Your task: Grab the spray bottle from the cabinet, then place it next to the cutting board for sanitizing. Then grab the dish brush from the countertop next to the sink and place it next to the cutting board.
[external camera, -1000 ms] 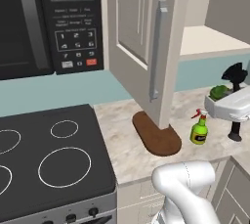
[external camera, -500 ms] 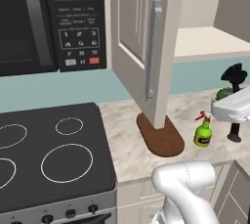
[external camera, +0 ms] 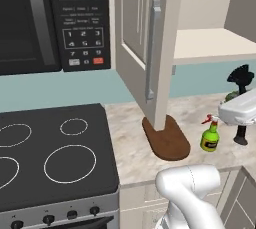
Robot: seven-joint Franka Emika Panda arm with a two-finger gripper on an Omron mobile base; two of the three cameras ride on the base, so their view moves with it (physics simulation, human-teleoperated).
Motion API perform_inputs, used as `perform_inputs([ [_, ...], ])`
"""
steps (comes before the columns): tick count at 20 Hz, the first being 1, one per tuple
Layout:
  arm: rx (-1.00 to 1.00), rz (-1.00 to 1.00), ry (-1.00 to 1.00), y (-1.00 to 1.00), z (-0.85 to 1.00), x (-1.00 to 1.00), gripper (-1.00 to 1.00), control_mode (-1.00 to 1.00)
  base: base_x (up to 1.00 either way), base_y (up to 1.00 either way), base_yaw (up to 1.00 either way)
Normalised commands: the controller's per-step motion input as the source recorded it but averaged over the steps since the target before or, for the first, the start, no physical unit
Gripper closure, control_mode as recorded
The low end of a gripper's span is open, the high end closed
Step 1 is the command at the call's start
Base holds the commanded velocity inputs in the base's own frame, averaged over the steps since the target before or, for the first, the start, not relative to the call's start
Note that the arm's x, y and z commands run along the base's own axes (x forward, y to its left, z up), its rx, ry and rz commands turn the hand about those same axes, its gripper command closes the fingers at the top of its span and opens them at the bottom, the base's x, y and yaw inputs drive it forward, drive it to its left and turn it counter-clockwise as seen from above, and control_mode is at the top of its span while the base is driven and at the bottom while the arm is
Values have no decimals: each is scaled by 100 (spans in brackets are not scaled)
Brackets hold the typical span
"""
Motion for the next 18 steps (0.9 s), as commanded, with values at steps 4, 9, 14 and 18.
perform_inputs([
  [4, 0, 0, 43, 0, -100, 100, 100, -100, 0, 0, 0],
  [9, 0, 0, 53, -3, -100, 100, 100, -100, 0, 0, 0],
  [14, 0, 0, 50, -19, -100, 99, 100, -100, 0, 0, 0],
  [18, 0, 0, 37, -5, -100, 91, 100, -100, 0, 0, 0],
])
